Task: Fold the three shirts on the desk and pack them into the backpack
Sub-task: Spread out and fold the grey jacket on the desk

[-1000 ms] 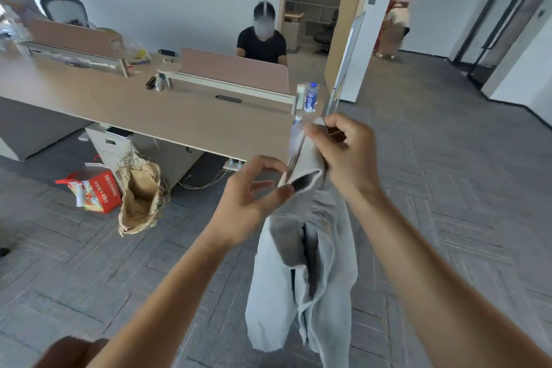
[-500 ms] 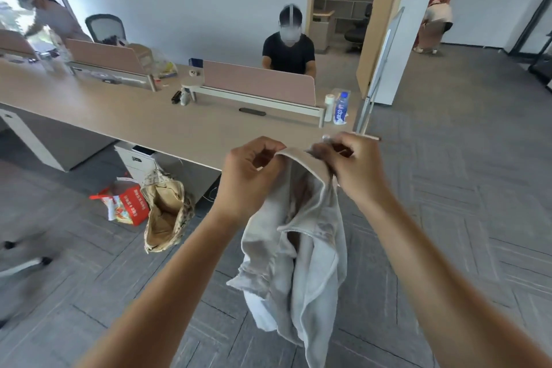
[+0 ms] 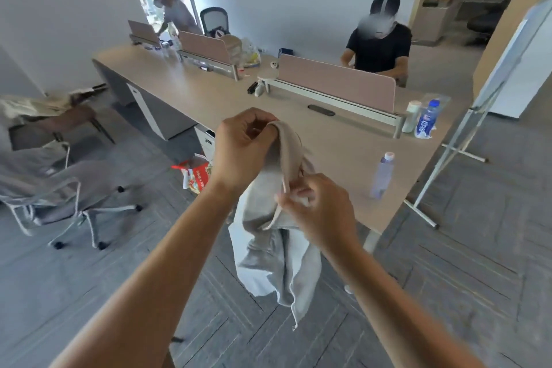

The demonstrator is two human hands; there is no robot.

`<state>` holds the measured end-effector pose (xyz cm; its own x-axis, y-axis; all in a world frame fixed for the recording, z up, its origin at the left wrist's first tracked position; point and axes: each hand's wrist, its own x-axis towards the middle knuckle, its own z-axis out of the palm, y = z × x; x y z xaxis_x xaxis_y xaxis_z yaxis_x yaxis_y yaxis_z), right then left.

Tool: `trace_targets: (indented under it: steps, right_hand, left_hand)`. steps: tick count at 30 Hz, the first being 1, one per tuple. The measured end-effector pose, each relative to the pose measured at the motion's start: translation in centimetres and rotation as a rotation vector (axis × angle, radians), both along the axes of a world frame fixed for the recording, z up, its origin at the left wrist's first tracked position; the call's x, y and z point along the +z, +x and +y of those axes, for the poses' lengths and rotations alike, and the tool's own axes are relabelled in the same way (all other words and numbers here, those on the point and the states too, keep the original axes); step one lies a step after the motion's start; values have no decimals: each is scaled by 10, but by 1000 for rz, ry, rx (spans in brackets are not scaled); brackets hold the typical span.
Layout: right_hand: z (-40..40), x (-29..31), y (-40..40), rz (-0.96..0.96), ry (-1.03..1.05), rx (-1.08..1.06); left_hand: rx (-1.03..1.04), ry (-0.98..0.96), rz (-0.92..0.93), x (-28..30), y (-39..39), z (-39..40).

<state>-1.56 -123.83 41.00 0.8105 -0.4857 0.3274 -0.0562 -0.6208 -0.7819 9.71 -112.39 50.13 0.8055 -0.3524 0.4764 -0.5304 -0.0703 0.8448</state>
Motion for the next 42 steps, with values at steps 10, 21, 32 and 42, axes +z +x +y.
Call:
trace_targets:
  steps: [10,21,32,42]
  right_hand:
    - [-49,16,67,-239,107,87]
    - [-22,95,211,-423,158,129]
    - [-14,126,321,-530,206,39]
    - [-69,117,396,-577,266,-42]
  left_hand:
    - [264,-50,172,-16,57,41]
    - [286,-37,201,-52,171,67]
    - [-90,68,313,-131,227,57]
    - [170,336,211,-172,322,19]
